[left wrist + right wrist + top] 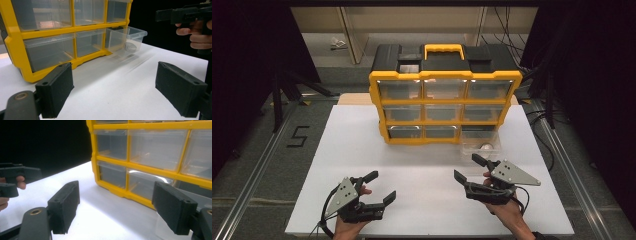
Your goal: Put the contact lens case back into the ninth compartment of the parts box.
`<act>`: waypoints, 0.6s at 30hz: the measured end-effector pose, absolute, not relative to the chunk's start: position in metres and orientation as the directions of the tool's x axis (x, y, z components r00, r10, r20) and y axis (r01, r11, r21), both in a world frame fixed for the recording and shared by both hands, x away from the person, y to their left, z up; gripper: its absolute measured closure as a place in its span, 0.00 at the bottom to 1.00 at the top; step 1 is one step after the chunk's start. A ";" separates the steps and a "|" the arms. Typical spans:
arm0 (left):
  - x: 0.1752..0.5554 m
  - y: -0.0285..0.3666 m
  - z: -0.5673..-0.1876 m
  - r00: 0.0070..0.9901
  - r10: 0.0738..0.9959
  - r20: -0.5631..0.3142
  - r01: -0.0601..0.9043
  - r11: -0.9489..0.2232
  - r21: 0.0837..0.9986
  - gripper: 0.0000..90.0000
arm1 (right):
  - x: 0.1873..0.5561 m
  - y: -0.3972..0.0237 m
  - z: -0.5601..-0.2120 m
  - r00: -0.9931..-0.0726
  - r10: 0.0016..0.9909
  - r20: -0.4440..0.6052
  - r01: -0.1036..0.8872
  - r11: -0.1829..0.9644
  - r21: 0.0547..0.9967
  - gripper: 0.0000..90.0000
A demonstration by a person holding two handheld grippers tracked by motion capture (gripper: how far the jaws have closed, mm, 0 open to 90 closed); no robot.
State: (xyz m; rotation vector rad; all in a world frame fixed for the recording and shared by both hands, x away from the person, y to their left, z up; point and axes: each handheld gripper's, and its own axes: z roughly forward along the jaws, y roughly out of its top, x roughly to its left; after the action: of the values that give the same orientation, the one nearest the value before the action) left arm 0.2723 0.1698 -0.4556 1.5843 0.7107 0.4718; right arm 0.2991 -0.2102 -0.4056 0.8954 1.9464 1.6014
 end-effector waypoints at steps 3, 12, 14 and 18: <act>0.272 0.170 -0.456 0.725 0.681 -0.102 0.172 -0.035 0.985 0.16 | 0.298 -0.210 -0.408 -0.682 0.729 0.054 0.197 0.112 0.974 0.24; 0.272 0.170 -0.456 0.726 0.680 -0.103 0.173 -0.036 0.984 0.16 | 0.295 -0.213 -0.413 -0.676 0.735 0.062 0.198 0.099 0.975 0.22; 0.272 0.169 -0.456 0.727 0.679 -0.103 0.173 -0.036 0.984 0.16 | 0.294 -0.214 -0.413 -0.672 0.738 0.062 0.194 0.095 0.976 0.22; 0.272 0.169 -0.456 0.727 0.679 -0.103 0.173 -0.036 0.984 0.16 | 0.291 -0.216 -0.416 -0.666 0.743 0.066 0.193 0.086 0.978 0.22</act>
State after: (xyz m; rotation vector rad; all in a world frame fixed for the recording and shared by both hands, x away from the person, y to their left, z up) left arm 0.2724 0.1695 -0.4557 1.5862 0.7090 0.4666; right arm 0.2912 -0.2156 -0.4157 0.9187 1.9180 1.6124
